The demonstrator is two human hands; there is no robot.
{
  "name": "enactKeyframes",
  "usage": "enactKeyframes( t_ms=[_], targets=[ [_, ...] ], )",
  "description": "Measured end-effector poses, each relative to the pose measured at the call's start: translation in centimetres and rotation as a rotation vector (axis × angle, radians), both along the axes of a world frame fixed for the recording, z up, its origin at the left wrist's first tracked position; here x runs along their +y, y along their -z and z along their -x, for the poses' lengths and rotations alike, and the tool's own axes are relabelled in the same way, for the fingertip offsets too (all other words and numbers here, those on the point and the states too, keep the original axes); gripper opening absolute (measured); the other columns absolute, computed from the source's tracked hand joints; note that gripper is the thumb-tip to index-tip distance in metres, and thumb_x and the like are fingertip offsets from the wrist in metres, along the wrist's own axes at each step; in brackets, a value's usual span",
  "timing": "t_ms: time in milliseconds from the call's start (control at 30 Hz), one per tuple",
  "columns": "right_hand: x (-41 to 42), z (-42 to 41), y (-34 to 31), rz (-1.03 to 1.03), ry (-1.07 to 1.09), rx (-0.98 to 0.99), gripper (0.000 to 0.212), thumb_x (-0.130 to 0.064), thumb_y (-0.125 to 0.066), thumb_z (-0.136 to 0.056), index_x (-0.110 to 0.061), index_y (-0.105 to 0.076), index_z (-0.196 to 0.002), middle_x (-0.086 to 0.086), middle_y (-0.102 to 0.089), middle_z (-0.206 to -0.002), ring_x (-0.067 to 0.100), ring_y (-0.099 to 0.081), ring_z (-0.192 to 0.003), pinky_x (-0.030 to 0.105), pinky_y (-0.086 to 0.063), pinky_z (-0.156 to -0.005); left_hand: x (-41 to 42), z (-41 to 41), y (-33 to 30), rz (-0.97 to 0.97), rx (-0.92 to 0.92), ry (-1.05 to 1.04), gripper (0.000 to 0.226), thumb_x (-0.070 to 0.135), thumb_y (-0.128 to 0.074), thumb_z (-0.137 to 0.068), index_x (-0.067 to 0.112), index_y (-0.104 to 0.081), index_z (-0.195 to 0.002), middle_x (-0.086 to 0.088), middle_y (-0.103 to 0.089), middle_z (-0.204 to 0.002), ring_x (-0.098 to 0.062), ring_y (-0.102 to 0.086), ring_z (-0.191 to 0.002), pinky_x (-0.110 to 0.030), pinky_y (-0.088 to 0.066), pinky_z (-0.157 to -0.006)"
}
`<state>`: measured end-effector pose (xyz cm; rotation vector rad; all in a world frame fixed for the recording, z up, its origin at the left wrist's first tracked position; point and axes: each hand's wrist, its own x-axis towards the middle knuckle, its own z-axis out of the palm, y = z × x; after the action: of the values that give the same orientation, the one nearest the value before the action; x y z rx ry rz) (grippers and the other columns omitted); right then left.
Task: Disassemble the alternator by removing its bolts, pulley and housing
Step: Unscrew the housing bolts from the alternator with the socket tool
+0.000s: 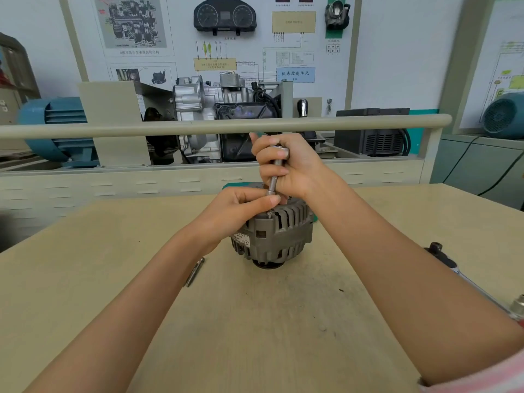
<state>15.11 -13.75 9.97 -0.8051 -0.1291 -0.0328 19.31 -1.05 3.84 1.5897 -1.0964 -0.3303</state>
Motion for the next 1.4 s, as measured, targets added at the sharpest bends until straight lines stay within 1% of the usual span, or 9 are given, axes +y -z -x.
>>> enactKeyframes(
  t_ms=[300, 533, 733, 867, 967, 1033, 1133, 1267, 1400],
  targets=[
    [1.8, -0.3, -0.8, 0.214, -0.04, 0.089, 0.018, -0.003, -0.028, -0.096, -0.007, -0.046, -0.093, -0.008, -0.042, -0.047, 0.001, -0.034, -0.028, 0.01, -0.014, -0.025, 0.6, -0.3, -0.1, -0.013, 0.002, 0.072, 0.032, 0.038, -0.06, -0.078, 0.022, -0.073, -0.103, 0.01, -0.075, -0.1, -0.006, -0.068, -0.098, -0.016, -0.053, -0.081],
    [0.4, 0.3, 0.0, -0.007, -0.073, 0.054, 0.02, -0.006, -0.029, -0.094, -0.006, -0.048, -0.087, -0.008, -0.041, -0.045, 0.002, -0.037, -0.026, 0.011, -0.016, -0.025, 0.2, -0.4, 0.0, -0.049, -0.05, 0.047, 0.02, 0.026, -0.057, -0.092, 0.025, -0.072, -0.105, 0.01, -0.073, -0.107, -0.003, -0.066, -0.1, -0.016, -0.052, -0.084],
    [0.9, 0.3, -0.3, 0.076, -0.116, 0.068, 0.016, -0.006, -0.033, -0.091, -0.004, -0.05, -0.092, -0.008, -0.043, -0.047, 0.002, -0.036, -0.027, 0.01, -0.014, -0.027, 0.5, 0.0, -0.2, -0.028, -0.051, 0.003, 0.015, 0.025, -0.062, -0.087, 0.021, -0.076, -0.093, 0.007, -0.074, -0.097, -0.003, -0.067, -0.092, -0.015, -0.053, -0.076],
    [3.1, 0.1, 0.2, 0.134, 0.514, 0.05, 0.021, -0.002, -0.025, -0.095, -0.009, -0.043, -0.087, 0.0, -0.045, -0.059, 0.005, -0.039, -0.033, 0.014, -0.018, -0.026, 0.3, 0.1, -0.1, -0.019, -0.068, -0.049, 0.024, 0.018, -0.063, -0.088, -0.004, -0.073, -0.093, -0.028, -0.063, -0.103, -0.022, -0.06, -0.084, -0.033, -0.048, -0.076],
    [3.9, 0.0, 1.2, 0.031, 0.944, -0.078, 0.019, -0.006, -0.022, -0.098, -0.009, -0.039, -0.106, 0.01, -0.045, -0.081, 0.014, -0.046, -0.044, 0.015, -0.025, -0.03, 0.2, 0.2, -0.1, -0.015, -0.07, -0.081, 0.017, 0.014, -0.064, -0.088, 0.011, -0.078, -0.08, -0.019, -0.071, -0.091, -0.019, -0.063, -0.08, -0.033, -0.049, -0.075],
    [3.4, 0.2, 0.9, 0.024, 0.824, -0.04, 0.021, -0.004, -0.021, -0.096, -0.011, -0.04, -0.097, 0.005, -0.044, -0.07, 0.009, -0.043, -0.036, 0.015, -0.021, -0.028, 0.1, 0.2, -0.1, -0.028, -0.054, -0.087, 0.014, 0.018, -0.066, -0.087, 0.011, -0.078, -0.084, -0.017, -0.073, -0.093, -0.018, -0.064, -0.081, -0.034, -0.05, -0.079],
    [1.9, 0.6, -0.1, 0.045, 0.329, 0.067, 0.028, -0.003, -0.021, -0.093, -0.014, -0.04, -0.075, -0.005, -0.038, -0.046, 0.003, -0.034, -0.027, 0.014, -0.014, -0.024, -0.1, 0.1, 0.0, -0.037, -0.03, -0.098, 0.024, 0.025, -0.067, -0.086, 0.002, -0.074, -0.091, -0.022, -0.07, -0.096, -0.017, -0.061, -0.079, -0.031, -0.046, -0.075],
    [0.7, 0.2, -0.5, 0.164, -0.137, 0.068, 0.018, -0.008, -0.035, -0.088, -0.004, -0.052, -0.092, -0.008, -0.042, -0.048, 0.003, -0.036, -0.025, 0.013, -0.012, -0.027, 0.0, 0.1, -0.1, -0.049, -0.025, -0.042, 0.013, 0.026, -0.064, -0.087, 0.023, -0.077, -0.091, 0.005, -0.075, -0.094, -0.003, -0.067, -0.084, -0.014, -0.051, -0.072],
    [1.0, -0.1, -0.5, 0.171, -0.261, 0.051, 0.019, -0.012, -0.038, -0.086, -0.004, -0.052, -0.097, -0.007, -0.045, -0.049, 0.004, -0.039, -0.026, 0.012, -0.014, -0.027, 0.2, -0.1, -0.2, -0.054, -0.035, -0.027, 0.023, 0.027, -0.064, -0.086, 0.011, -0.076, -0.097, 0.002, -0.075, -0.096, -0.006, -0.068, -0.089, -0.019, -0.051, -0.078]
  ],
)
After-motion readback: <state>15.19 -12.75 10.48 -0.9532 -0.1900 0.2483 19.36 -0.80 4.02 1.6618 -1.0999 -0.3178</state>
